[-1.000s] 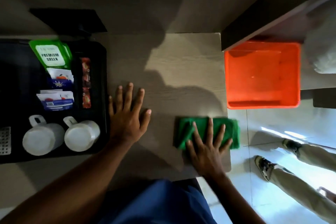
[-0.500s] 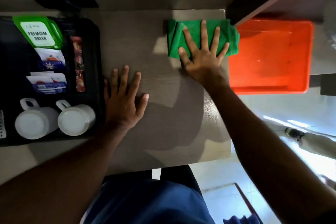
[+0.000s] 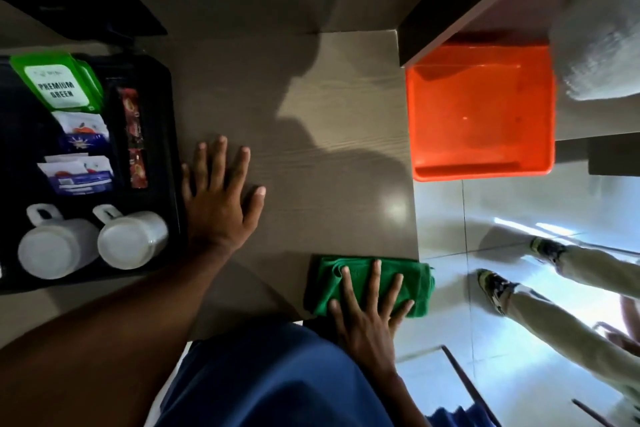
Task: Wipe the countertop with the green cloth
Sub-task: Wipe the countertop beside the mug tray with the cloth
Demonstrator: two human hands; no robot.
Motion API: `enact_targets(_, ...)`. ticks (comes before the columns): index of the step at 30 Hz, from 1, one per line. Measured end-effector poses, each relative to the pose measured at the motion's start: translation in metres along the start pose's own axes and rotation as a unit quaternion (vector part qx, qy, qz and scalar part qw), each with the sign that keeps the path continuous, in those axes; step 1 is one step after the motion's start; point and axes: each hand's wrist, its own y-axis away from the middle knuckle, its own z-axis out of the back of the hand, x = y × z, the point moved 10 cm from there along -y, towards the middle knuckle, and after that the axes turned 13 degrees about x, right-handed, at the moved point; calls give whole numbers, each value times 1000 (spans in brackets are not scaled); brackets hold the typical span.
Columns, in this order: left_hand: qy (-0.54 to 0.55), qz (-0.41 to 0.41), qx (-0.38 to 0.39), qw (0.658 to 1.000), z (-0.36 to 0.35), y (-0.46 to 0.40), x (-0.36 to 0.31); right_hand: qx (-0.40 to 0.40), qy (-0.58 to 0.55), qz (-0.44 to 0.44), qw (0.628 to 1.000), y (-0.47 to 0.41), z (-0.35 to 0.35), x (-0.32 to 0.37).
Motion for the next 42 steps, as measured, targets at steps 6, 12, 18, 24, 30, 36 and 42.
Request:
enact_targets(6,-24,2,-15,1000,-2,1,1,-51,-31,28,998,-50,59,43)
enact_targets(12,-24,-1,-28,999,1,1,-2,-143,16,85,986,-106,131,91)
enact_targets(18,-12,6,-2,1000,-2,-2,1,-196,23,126,972,-161,200,136)
enact_targets(24,-23,3,-9,1000,-2,-1,1,-198,10,118,973,-199,243,164)
enact_targets(30,-27,1,-10,1000,-1,0,1,-225,42,136,964,-173,223,155)
enact_targets(36,-16,0,-7,1000,1,1,1,-206,50,127,969,-119,160,121)
enact_targets(42,-17,-5,-24,1000,0,1,2,-180,54,112,976,-68,95,78)
